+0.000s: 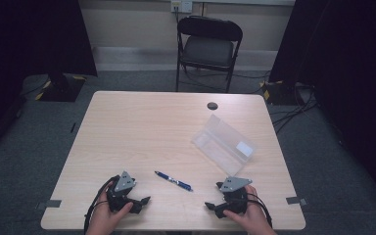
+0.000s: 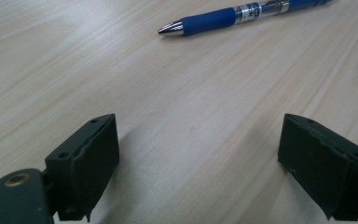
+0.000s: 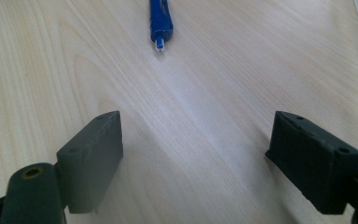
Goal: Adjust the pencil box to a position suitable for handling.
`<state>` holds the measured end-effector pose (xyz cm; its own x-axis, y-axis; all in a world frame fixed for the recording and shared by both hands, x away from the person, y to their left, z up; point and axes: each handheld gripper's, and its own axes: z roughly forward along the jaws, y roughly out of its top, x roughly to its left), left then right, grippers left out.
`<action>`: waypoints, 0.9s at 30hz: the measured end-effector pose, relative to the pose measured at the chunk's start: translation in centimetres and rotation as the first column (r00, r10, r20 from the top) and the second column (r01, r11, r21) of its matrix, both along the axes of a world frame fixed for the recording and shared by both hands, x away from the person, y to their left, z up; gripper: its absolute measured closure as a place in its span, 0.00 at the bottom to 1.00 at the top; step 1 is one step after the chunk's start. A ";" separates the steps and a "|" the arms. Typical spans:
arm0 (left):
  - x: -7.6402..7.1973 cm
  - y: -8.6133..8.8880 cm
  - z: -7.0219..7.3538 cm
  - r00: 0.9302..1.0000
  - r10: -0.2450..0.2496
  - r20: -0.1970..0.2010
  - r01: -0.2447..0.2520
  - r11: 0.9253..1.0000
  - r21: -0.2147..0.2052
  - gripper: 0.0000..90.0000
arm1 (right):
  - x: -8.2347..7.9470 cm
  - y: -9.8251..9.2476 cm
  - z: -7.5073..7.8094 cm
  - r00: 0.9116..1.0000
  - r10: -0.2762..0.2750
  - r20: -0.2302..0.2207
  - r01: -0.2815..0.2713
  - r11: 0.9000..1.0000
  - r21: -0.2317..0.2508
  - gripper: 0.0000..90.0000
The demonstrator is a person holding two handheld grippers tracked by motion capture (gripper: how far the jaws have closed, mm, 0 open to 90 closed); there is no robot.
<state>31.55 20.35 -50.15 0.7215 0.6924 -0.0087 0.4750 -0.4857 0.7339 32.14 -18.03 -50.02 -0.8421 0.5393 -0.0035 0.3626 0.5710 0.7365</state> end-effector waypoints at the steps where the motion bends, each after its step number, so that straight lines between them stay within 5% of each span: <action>1: 0.0 0.0 0.0 1.000 0.000 0.000 0.000 1.000 0.000 0.13 | 0.0 0.0 0.0 1.000 0.000 0.000 0.000 1.000 0.000 0.18; 14: 0.0 0.0 0.0 1.000 -0.002 -0.002 0.002 1.000 0.001 0.13 | 0.0 0.0 0.0 1.000 -0.003 -0.002 0.003 1.000 0.004 0.19; 17: 0.0 0.0 0.0 1.000 -0.002 -0.002 0.002 1.000 0.001 0.13 | 0.0 -0.2 0.1 1.000 -0.011 0.010 0.010 1.000 0.019 0.32; 21: 0.0 0.0 0.0 1.000 -0.002 -0.002 0.002 1.000 0.001 0.13 | 0.3 -0.7 0.5 1.000 -0.021 0.004 0.021 1.000 -0.005 0.35; 27: 0.0 0.0 0.0 1.000 -0.002 -0.002 0.002 1.000 0.001 0.13 | 1.9 -2.3 1.9 0.994 -0.105 0.015 0.104 0.993 0.062 0.39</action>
<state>31.56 20.36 -50.13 0.7226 0.6912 -0.0095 0.4755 -0.4871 0.7326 34.02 -20.35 -48.10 -0.7810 0.6243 0.0170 0.4043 0.4846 0.7757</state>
